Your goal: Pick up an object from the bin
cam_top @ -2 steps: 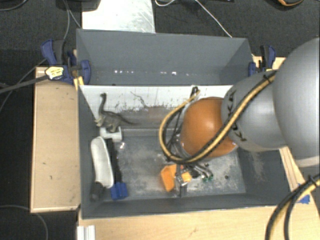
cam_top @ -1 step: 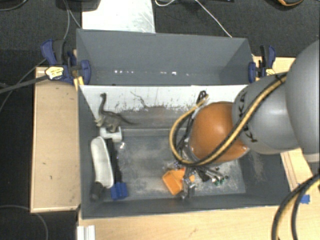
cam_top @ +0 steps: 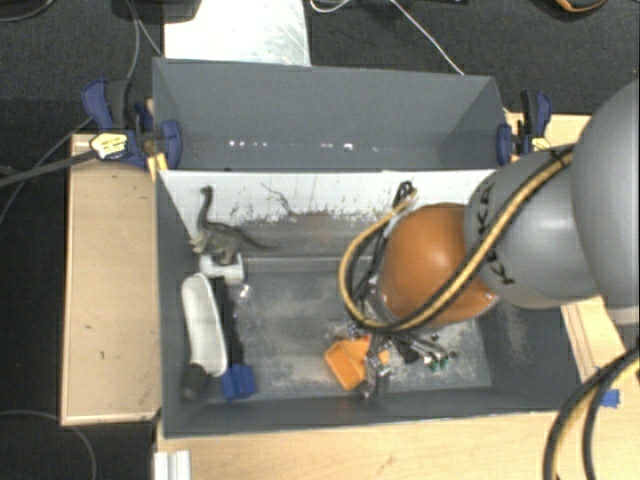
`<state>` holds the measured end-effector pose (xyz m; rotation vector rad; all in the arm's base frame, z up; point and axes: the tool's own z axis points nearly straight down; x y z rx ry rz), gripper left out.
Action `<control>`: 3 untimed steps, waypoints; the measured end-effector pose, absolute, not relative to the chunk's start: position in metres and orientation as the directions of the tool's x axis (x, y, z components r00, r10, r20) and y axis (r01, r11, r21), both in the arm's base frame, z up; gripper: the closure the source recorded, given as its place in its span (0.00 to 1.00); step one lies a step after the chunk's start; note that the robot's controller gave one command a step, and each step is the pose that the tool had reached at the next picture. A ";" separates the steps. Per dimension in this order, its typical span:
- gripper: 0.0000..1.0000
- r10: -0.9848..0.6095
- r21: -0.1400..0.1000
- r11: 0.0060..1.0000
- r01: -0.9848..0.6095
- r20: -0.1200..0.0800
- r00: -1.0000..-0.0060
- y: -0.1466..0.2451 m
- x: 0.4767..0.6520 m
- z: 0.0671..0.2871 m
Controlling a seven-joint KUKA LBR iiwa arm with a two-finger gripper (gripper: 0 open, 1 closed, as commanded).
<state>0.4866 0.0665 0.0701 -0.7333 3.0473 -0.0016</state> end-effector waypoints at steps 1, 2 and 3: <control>1.00 -0.571 -0.004 0.821 -0.571 -0.010 -0.821 0.108 0.501 0.070; 1.00 -0.571 -0.004 0.821 -0.571 -0.010 -0.821 0.108 0.501 0.070; 1.00 -0.581 -0.004 0.814 -0.581 -0.011 -0.814 0.105 0.514 0.177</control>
Offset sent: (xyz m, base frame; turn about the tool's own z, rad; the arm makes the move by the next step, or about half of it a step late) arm 0.0000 0.0000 0.0000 0.0000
